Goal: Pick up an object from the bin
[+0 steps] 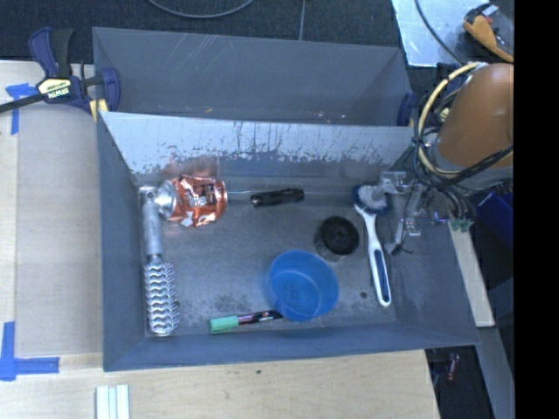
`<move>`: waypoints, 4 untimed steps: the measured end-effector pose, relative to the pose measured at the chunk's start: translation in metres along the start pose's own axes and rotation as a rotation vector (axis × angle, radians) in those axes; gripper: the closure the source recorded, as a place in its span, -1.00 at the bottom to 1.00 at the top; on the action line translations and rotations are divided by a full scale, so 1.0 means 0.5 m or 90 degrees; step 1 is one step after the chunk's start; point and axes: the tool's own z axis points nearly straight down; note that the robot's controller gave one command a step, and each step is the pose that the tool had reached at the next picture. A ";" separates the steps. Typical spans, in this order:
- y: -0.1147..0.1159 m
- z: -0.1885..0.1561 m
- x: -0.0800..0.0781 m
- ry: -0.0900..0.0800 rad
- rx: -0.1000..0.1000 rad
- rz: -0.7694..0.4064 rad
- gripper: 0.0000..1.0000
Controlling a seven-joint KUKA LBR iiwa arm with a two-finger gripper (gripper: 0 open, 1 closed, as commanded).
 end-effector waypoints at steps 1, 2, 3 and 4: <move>0.001 -0.010 -0.004 -0.005 0.001 -0.002 -1.00; 0.031 0.110 -0.021 -0.005 0.000 -0.082 -1.00; 0.068 0.102 0.000 -0.005 0.002 -0.094 -1.00; 0.102 -0.099 0.018 -0.012 0.004 -0.131 -1.00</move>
Offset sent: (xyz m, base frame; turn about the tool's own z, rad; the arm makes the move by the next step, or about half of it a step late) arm 0.0095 0.0156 -0.0555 -0.1311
